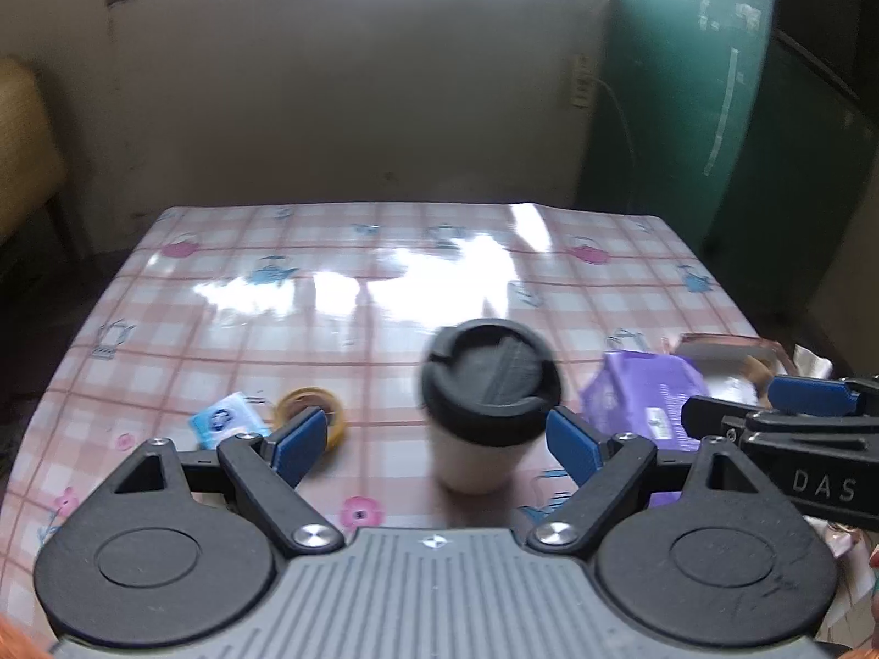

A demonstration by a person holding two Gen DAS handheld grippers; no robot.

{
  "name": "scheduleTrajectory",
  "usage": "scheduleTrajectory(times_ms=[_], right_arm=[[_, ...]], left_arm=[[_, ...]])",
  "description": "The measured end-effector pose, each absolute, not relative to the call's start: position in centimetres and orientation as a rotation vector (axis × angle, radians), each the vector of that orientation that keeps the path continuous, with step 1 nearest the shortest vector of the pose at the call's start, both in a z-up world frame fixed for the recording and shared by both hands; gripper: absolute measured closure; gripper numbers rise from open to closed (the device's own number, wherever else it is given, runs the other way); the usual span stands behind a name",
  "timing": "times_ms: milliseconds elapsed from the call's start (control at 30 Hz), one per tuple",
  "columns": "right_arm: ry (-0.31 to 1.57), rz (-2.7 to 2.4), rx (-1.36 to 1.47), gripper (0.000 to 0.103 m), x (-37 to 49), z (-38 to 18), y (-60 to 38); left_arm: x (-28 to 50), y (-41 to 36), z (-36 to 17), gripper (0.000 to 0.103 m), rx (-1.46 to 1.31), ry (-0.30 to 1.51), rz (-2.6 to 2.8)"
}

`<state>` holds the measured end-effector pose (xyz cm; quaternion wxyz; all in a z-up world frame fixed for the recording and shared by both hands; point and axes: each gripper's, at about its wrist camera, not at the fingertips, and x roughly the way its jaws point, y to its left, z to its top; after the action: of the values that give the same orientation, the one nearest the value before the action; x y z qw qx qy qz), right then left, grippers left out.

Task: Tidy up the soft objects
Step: 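Open both grippers to drop the face mask and cable into the box, then move both open grippers back over the tissue pack and tape roll, then grasp the blue Vinda tissue pack with the left gripper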

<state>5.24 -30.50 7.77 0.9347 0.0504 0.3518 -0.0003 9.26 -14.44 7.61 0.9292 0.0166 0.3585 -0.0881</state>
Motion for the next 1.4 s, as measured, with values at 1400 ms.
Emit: scheduleTrajectory(times_ms=[1400], right_arm=[[0.772,0.231,0.091,0.024,8.1,2.3,-18.6]], left_arm=[[18.2,-2.3,-2.8,0.009,-0.087,0.879,0.048]])
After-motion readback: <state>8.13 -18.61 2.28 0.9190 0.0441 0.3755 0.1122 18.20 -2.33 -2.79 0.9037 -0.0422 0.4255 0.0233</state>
